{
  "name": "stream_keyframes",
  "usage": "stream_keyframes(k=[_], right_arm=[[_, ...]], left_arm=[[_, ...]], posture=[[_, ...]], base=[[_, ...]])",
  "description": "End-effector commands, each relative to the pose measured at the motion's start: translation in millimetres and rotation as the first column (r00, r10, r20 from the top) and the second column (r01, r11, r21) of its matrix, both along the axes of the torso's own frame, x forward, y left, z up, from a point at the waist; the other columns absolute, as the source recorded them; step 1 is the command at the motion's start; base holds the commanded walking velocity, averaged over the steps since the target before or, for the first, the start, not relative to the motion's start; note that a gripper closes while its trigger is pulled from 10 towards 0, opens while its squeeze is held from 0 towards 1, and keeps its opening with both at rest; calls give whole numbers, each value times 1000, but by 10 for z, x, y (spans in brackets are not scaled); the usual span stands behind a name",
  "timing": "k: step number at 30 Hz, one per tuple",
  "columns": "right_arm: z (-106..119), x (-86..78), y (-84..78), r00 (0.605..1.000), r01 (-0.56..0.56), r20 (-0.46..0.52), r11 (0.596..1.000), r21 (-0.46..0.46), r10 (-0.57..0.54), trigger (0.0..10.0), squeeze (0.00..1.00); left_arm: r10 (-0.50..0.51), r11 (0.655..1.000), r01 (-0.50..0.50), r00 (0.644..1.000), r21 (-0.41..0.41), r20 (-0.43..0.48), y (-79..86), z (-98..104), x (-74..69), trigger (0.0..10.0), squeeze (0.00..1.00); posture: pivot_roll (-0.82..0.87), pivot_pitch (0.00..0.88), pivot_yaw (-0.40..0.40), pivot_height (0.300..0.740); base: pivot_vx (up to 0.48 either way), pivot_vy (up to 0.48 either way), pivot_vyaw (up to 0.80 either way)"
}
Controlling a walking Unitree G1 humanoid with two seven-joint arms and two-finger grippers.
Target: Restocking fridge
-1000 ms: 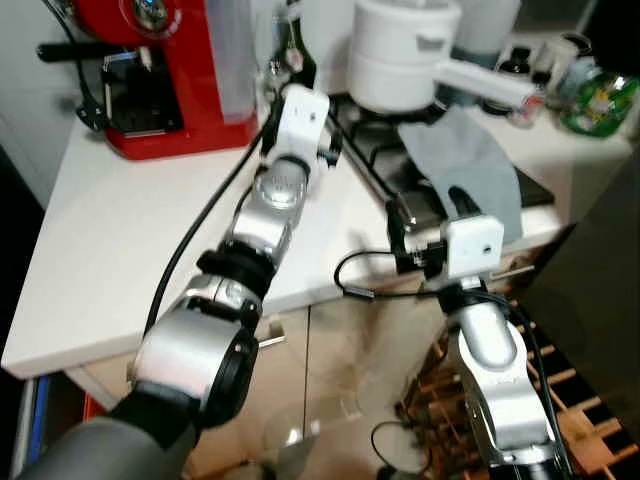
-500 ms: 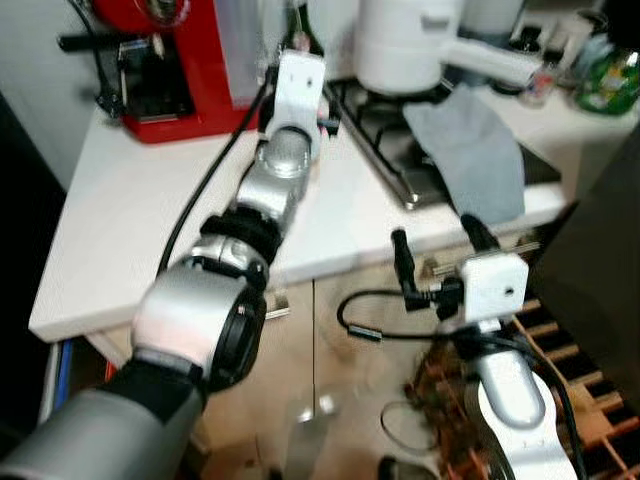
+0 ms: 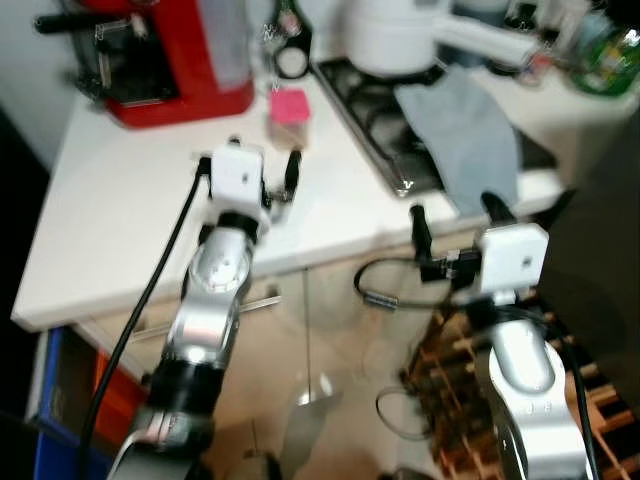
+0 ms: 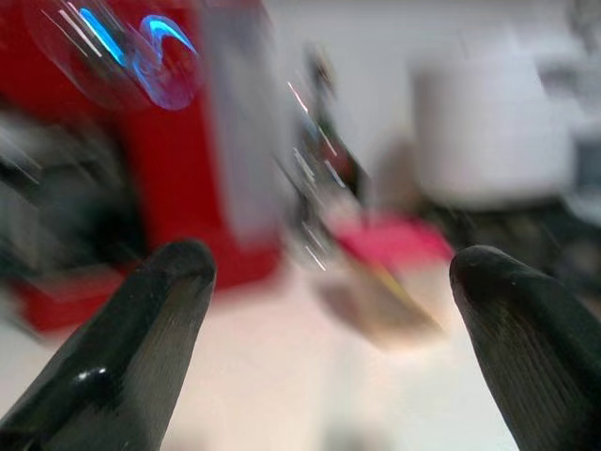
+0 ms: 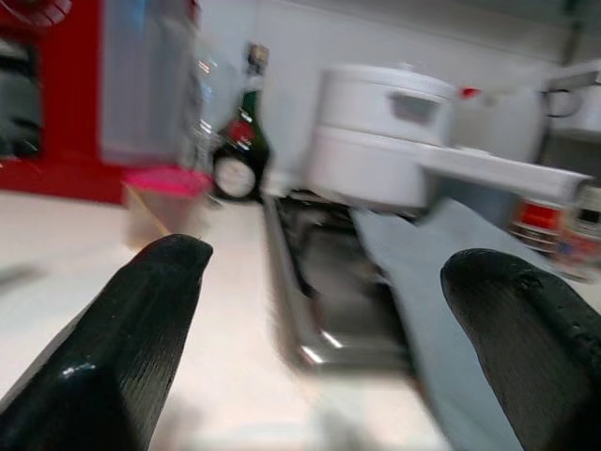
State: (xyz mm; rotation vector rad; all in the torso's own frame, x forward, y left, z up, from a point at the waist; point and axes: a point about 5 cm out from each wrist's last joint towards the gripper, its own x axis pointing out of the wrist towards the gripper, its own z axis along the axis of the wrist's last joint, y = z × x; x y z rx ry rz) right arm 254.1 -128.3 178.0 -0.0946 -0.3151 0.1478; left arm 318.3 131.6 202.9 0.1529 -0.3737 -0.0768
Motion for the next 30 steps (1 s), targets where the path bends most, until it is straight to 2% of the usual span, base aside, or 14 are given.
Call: stream_keyframes(k=[1, 3, 7, 10, 17, 30], right_arm=[[-14, 53, -9, 1000, -7, -6, 1000, 22, 7, 10000, 1000], [-3, 111, 38, 1000, -28, 6, 999, 30, 28, 10000, 1000], [-14, 170, 106, 999, -48, 19, 998, 39, 48, 10000, 1000], [1, 244, 111, 998, -45, 37, 998, 42, 44, 10000, 1000], [75, 402, 77, 997, -22, 82, 999, 46, 18, 10000, 1000], [145, 537, 125, 992, -56, 116, 997, 48, 50, 10000, 1000]], left_arm=[[23, 999, -27, 994, 37, 108, 26, 171, -119, 10000, 0], [71, 995, -78, 992, 61, 104, 148, 118, -209, 10000, 0], [95, 994, -97, 994, 46, 55, 183, 53, -264, 10000, 0], [43, 999, -44, 998, 12, 50, 106, 114, -230, 10000, 0], [48, 998, -51, 991, 24, 127, 61, 354, -105, 10000, 0], [88, 996, -88, 991, -5, 98, 90, 308, -111, 10000, 0]], posture=[[-18, 0, -11, 740], [20, 0, -29, 740], [30, 0, -31, 740], [27, 0, -24, 740], [22, 0, -21, 740], [43, 0, -58, 740]], base=[[0, 0, 0], [0, 0, 0], [0, 0, 0], [0, 0, 0], [464, 0, 0], [452, 0, 0]])
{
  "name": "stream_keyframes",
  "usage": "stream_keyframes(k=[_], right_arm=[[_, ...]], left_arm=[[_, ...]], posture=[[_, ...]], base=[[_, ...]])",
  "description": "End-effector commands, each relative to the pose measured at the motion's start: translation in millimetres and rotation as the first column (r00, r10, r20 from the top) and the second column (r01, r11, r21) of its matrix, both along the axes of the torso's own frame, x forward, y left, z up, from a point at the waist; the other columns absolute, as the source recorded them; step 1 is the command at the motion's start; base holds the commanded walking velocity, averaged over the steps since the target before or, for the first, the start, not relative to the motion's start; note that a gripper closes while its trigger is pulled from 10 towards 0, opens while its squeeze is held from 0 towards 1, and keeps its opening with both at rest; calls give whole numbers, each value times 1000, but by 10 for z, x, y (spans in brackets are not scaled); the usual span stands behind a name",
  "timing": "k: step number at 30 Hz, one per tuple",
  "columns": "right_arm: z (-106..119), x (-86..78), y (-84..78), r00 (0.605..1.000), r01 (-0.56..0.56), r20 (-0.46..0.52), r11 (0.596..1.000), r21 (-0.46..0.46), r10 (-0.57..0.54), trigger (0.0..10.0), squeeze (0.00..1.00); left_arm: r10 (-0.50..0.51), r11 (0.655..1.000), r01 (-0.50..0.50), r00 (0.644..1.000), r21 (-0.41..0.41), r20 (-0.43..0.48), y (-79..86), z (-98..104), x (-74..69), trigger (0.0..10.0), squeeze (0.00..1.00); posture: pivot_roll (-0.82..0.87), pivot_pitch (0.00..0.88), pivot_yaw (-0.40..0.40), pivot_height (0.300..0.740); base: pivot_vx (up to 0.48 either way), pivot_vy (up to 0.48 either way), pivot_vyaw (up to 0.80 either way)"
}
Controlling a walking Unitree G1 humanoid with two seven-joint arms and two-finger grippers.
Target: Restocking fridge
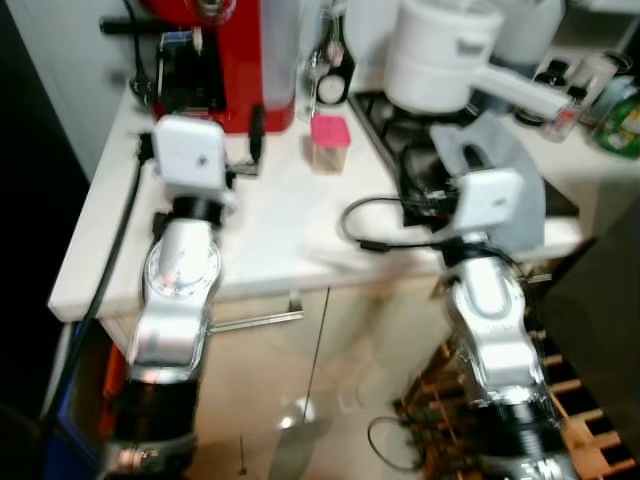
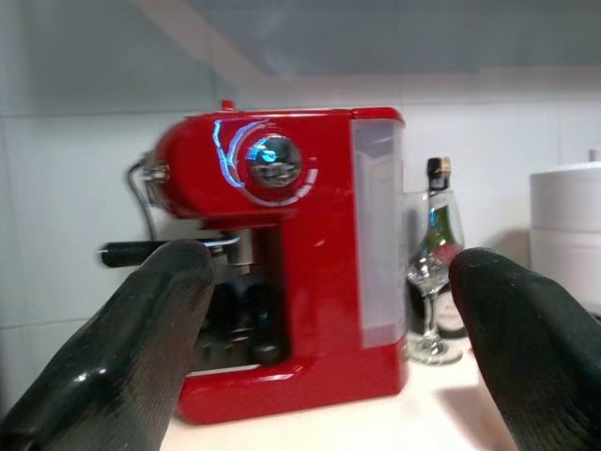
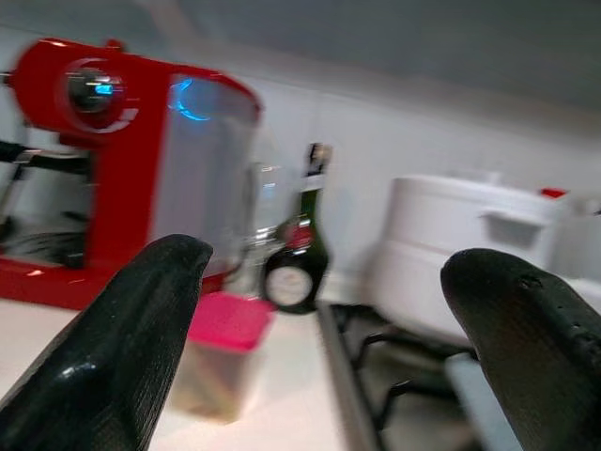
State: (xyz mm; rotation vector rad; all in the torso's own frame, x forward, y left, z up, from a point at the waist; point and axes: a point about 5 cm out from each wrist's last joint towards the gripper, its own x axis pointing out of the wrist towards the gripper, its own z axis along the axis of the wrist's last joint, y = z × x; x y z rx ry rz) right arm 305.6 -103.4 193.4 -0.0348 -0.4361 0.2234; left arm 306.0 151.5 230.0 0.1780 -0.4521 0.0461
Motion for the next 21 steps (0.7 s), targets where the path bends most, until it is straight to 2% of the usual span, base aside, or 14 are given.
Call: stream_keyframes(k=[1, 5, 11, 13, 15, 16, 17, 18, 19, 20, 21], right_arm=[[-6, 32, -119, 999, 34, 4, 999, -1, -34, 10000, 1000], [128, 111, -6, 999, -3, 32, 999, 35, 2, 10000, 1000], [496, 274, 155, 993, -62, 112, 991, 115, 49, 10000, 1000], [589, 374, 164, 993, -73, 105, 984, 161, 57, 10000, 1000], [553, 504, 150, 997, -75, 12, 967, 245, 75, 10000, 1000], [517, 561, 143, 997, -62, -31, 962, 264, 73, 10000, 0], [434, 652, 143, 992, -20, -115, 965, 262, 52, 10000, 0], [388, 686, 162, 987, -12, -153, 966, 257, 53, 10000, 0], [388, 686, 162, 987, -12, -153, 966, 257, 53, 10000, 0], [297, 737, 203, 976, 0, -212, 968, 252, 55, 10000, 0], [297, 737, 203, 976, 0, -212, 968, 252, 55, 10000, 0]], left_arm=[[-26, 1000, 25, 1000, 1, 11, -103, 40, 12, 10000, 0], [-18, 1000, 18, 1000, -8, 14, -95, 55, 11, 10000, 0], [-31, 999, 30, 999, 21, 22, -151, 74, 30, 10000, 0], [-15, 999, 13, 999, 42, 41, -174, 88, 29, 10000, 0], [-13, 998, 10, 999, 62, 48, -179, 104, 25, 10000, 0], [-7, 997, 4, 999, 71, 47, -170, 108, 23, 10000, 0], [17, 997, -21, 999, 74, 46, -114, 116, 15, 10000, 0], [31, 996, -34, 999, 77, 41, -72, 115, 11, 10000, 0], [31, 996, -34, 999, 77, 41, -72, 115, 11, 10000, 0], [74, 993, -75, 997, 86, 20, 48, 109, -3, 10000, 0], [74, 993, -75, 997, 86, 20, 48, 109, -3, 10000, 0]], posture=[[43, 0, -58, 740], [38, 0, -54, 740], [44, 0, -55, 740], [52, 0, -58, 740], [67, 0, -64, 740], [76, 0, -68, 740], [93, 0, -72, 740], [103, 0, -75, 740], [103, 0, -75, 740], [141, 0, -79, 740], [141, 0, -79, 740]], base=[[442, 0, 0], [394, 160, 0], [320, 357, 0], [352, 326, 0], [0, 0, 0], [0, 0, 0], [0, 0, 0], [0, 0, 0], [0, 0, 0], [0, 0, 0], [0, 0, 0]])
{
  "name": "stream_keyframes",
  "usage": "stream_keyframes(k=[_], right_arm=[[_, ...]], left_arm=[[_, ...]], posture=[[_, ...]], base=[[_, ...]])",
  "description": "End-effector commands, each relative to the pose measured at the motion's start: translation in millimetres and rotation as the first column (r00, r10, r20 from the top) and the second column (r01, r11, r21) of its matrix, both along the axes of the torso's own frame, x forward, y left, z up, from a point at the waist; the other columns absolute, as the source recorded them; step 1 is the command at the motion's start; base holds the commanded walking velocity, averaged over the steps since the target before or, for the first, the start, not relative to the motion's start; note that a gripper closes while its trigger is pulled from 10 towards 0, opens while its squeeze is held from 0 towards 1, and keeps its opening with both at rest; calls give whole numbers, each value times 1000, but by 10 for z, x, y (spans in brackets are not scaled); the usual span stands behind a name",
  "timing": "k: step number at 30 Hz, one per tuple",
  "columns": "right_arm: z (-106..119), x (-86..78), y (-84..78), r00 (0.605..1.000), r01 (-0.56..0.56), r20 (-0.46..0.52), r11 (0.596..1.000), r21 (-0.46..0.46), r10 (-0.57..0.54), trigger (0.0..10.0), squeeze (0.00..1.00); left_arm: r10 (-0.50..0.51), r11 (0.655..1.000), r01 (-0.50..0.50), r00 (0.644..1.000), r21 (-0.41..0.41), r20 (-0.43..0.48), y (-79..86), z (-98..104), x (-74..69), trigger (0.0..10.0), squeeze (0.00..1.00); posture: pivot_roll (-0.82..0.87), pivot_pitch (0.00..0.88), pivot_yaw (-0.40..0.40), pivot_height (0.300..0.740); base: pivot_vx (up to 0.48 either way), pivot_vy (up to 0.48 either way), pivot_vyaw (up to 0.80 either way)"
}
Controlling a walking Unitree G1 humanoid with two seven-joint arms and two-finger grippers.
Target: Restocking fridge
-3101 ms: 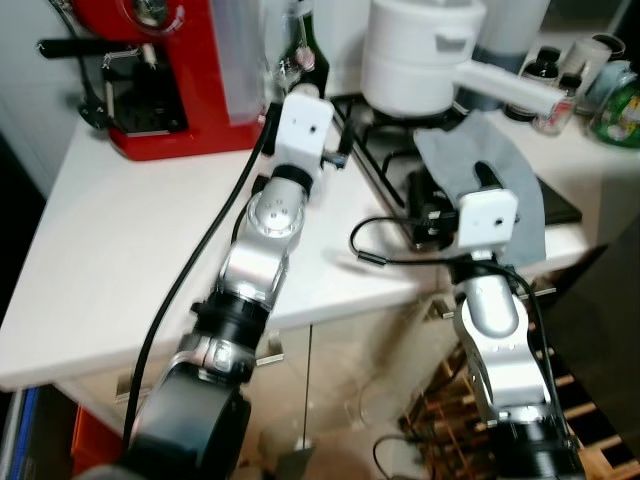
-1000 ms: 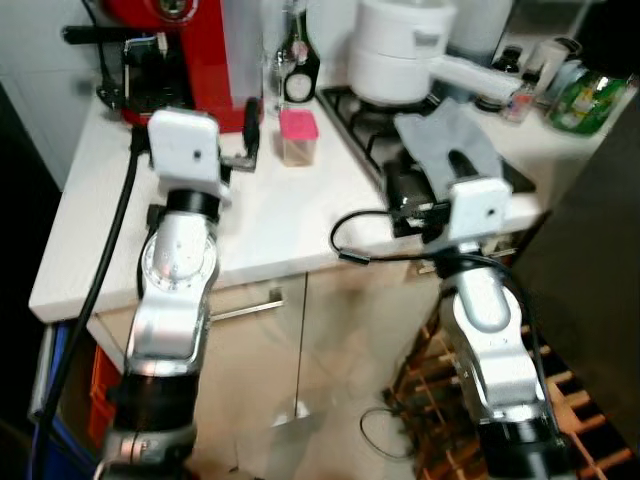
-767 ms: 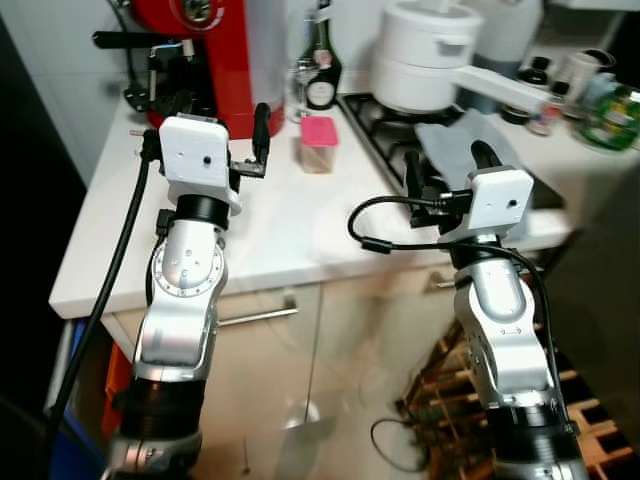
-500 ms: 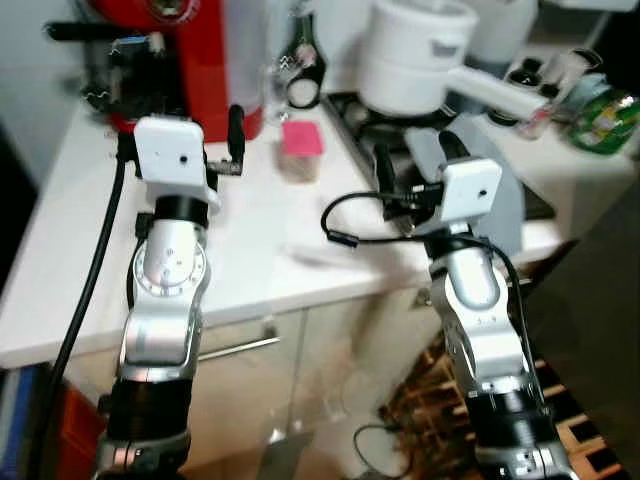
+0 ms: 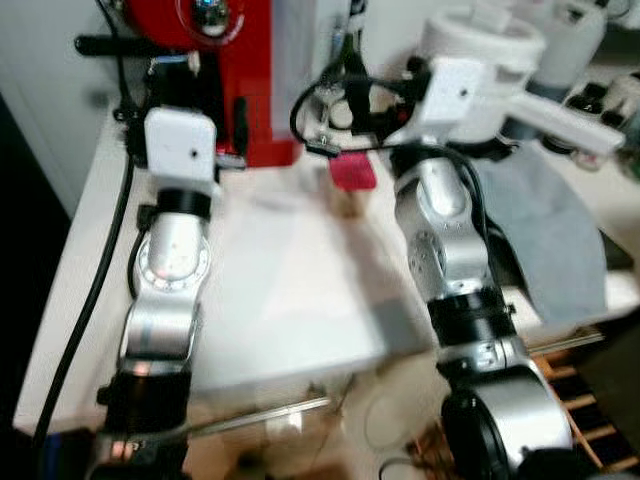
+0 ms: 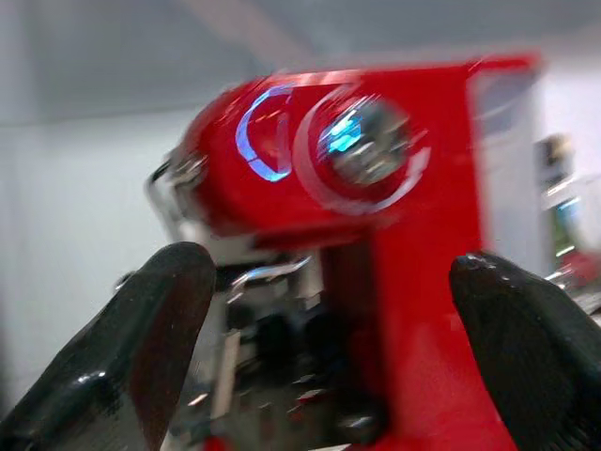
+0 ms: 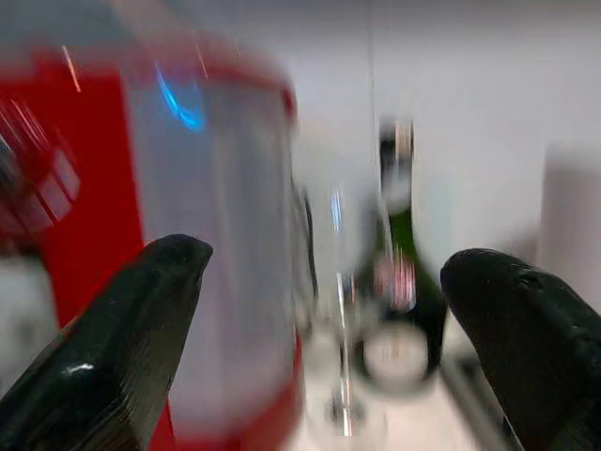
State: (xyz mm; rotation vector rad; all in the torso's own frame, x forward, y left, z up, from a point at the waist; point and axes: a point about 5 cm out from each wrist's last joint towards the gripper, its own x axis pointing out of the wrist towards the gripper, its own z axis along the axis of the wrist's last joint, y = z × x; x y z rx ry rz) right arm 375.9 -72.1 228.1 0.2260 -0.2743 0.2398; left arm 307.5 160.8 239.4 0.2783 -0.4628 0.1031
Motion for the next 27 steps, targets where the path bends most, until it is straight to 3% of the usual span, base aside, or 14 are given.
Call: stream_keyframes(k=[1, 2, 3, 4, 7, 10, 19, 27], right_arm=[[-90, 56, -97, 997, 43, -65, 999, 22, -42, 10000, 0], [-159, 94, -52, 993, 47, -107, 999, 11, -46, 10000, 0], [-159, 94, -52, 993, 47, -107, 999, 11, -46, 10000, 0], [-225, 123, -25, 988, 61, -146, 998, 1, -60, 10000, 0], [-344, 154, -39, 975, 102, -193, 994, -47, -109, 10000, 0], [-402, 170, -77, 966, 141, -207, 987, -82, -155, 10000, 0], [-431, 211, -147, 949, 202, -234, 977, -63, -211, 10000, 0], [-580, 238, -198, 913, 207, -324, 966, -153, -247, 10000, 0]], left_arm=[[19, 1000, -19, 1000, 7, -13, 21, 9, -24, 10000, 0], [84, 996, -87, 993, -26, -82, 243, -43, -28, 10000, 0], [84, 996, -87, 993, -26, -82, 243, -43, -28, 10000, 0], [149, 988, -151, 982, -16, -118, 480, -59, -57, 10000, 0], [207, 978, -204, 973, 41, -100, 713, 33, -152, 10000, 0], [219, 975, -213, 971, 63, -102, 786, 86, -192, 10000, 0], [192, 979, -178, 971, 100, -144, 803, 151, -287, 10000, 0], [179, 983, -166, 963, 84, -203, 808, 91, -312, 10000, 0]], posture=[[149, 0, -80, 740], [181, 0, -80, 740], [181, 0, -80, 740], [206, 0, -76, 740], [251, 0, -61, 740], [273, 0, -47, 740], [297, 48, 1, 740], [281, 87, 0, 740]], base=[[0, 0, 0], [0, 0, 0], [0, 0, 0], [0, 0, 0], [0, 0, 0], [0, 0, 0], [0, 0, 0], [0, 0, 0]])
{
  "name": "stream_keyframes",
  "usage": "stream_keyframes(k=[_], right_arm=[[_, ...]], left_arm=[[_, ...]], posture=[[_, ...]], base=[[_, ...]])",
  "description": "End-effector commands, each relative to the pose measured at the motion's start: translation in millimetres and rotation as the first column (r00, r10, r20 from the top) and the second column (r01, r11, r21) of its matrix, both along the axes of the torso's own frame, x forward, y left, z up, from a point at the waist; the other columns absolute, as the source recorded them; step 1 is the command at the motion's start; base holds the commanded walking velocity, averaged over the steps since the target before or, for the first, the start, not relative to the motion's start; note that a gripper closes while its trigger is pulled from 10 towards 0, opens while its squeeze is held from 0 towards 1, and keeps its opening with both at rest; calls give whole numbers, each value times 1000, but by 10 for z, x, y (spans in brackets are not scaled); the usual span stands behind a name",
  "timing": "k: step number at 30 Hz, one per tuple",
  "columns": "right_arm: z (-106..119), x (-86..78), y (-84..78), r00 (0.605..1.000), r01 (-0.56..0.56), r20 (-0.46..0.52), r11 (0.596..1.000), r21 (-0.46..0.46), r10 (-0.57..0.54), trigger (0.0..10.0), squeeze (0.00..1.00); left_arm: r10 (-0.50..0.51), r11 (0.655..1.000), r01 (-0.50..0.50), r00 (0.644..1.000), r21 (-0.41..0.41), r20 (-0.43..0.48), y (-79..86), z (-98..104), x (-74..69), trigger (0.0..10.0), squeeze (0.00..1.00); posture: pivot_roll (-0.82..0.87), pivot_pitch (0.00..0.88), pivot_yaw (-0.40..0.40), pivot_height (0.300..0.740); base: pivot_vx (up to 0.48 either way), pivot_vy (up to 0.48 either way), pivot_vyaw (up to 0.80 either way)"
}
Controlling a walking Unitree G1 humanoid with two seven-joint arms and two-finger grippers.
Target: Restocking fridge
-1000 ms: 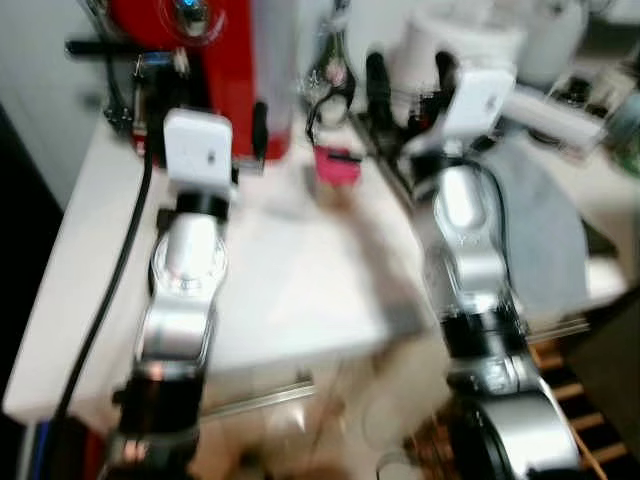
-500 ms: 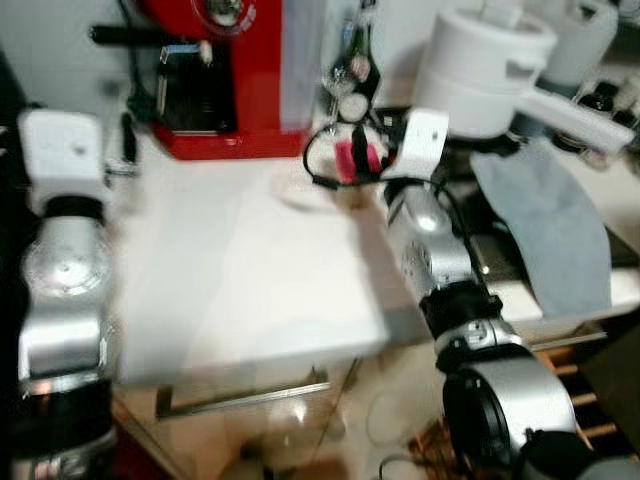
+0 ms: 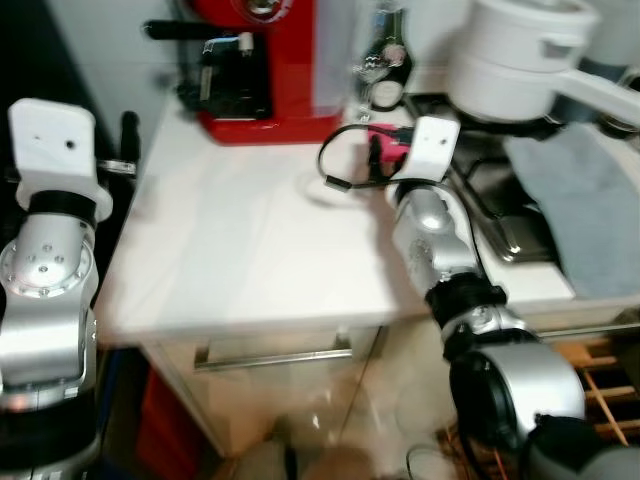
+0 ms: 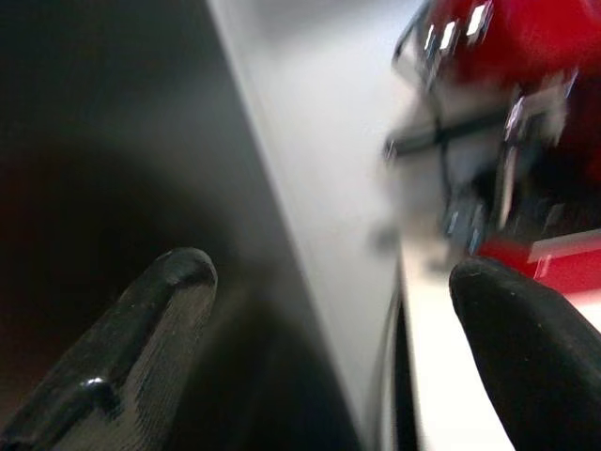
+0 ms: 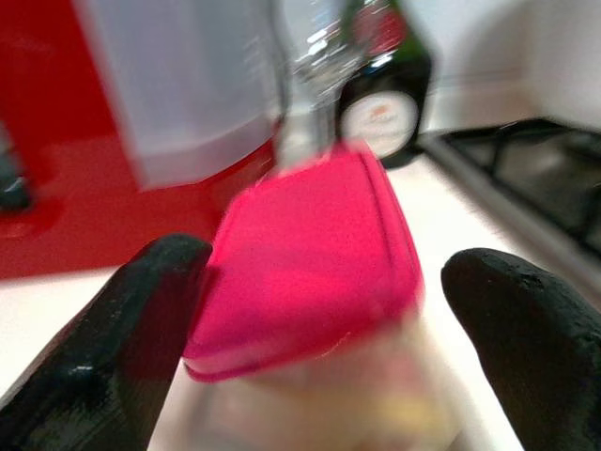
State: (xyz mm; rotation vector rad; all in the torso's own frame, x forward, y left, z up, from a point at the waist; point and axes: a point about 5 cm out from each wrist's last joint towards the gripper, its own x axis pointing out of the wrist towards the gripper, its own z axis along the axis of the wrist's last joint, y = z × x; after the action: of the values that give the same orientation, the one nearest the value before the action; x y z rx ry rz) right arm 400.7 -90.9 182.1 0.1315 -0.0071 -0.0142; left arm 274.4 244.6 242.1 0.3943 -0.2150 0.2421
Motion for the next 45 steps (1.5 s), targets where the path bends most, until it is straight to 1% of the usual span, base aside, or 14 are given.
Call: stream_keyframes(k=[1, 8, 9, 10, 11, 12, 13, 14, 15, 22, 30, 35, 41, 45], right_arm=[[-125, -5, -8, 997, -6, -77, 1000, -22, 4, 10000, 0], [-191, 19, 19, 985, -33, -172, 999, -1, 32, 10000, 0], [-179, 30, 4, 984, -33, -176, 999, -3, 32, 9098, 0], [-179, 30, 4, 984, -33, -176, 999, -3, 32, 9098, 0], [-163, 36, -5, 985, -33, -167, 999, -2, 32, 0, 200], [-152, 40, -12, 986, -34, -162, 999, -11, 32, 0, 200], [-145, 43, -17, 987, -36, -157, 999, -12, 34, 0, 706], [-146, 44, -25, 988, -36, -154, 999, -8, 34, 0, 890], [-148, 43, -29, 988, -39, -152, 999, -3, 38, 0, 957], [-152, 39, -32, 990, -41, -133, 999, 12, 43, 0, 1000], [104, 61, 38, 996, -82, 29, 996, 38, 81, 0, 1000], [103, -25, 103, 989, -117, 95, 992, 40, 113, 0, 1000], [5, -174, 87, 981, -141, 139, 990, 11, 138, 0, 1000], [-20, -275, 1, 976, -141, 169, 990, 11, 137, 0, 1000]], left_arm=[[-16, 1000, 16, 1000, -8, 10, -31, 59, 16, 10000, 0], [-21, 999, 21, 1000, -30, -6, -60, 10, 2, 10000, 0], [-20, 999, 20, 1000, -34, -7, -68, 9, -2, 10000, 0], [-20, 999, 20, 1000, -34, -7, -68, 9, -2, 10000, 0], [-20, 999, 20, 1000, -34, -6, -74, 11, -4, 10000, 0], [-19, 999, 19, 1000, -35, -4, -78, 13, -6, 10000, 0], [-18, 999, 18, 1000, -35, -4, -81, 13, -8, 10000, 0], [-18, 999, 18, 1000, -37, -3, -83, 6, -11, 10000, 0], [-18, 999, 18, 1000, -38, -3, -86, 2, -13, 10000, 0], [-26, 999, 26, 1000, -45, -3, -115, -10, 4, 10000, 0], [-53, 998, 54, 998, -32, 27, -197, 26, 31, 10000, 0], [-65, 997, 67, 997, -30, 38, -236, 23, 56, 10000, 0], [-124, 991, 123, 992, -60, -9, -381, -131, 162, 10000, 0], [-208, 974, 204, 978, -93, -27, -600, -231, 219, 10000, 0]], posture=[[277, 95, -3, 740], [268, 115, -20, 740], [266, 120, -26, 740], [266, 120, -26, 740], [265, 122, -31, 740], [264, 124, -32, 740], [261, 127, -34, 740], [258, 129, -36, 740], [256, 132, -38, 740], [247, 135, -37, 740], [239, 109, -47, 740], [223, 84, -52, 740], [171, 25, -61, 740], [148, 0, -70, 740]], base=[[0, 0, 0], [0, 0, 0], [0, 0, 0], [0, 0, 0], [0, 0, 0], [0, 0, 0], [0, 0, 0], [0, 0, 0], [0, 0, 0], [0, 0, 0], [0, 0, 0], [0, 0, 0], [0, 0, 0], [0, 0, 0]])
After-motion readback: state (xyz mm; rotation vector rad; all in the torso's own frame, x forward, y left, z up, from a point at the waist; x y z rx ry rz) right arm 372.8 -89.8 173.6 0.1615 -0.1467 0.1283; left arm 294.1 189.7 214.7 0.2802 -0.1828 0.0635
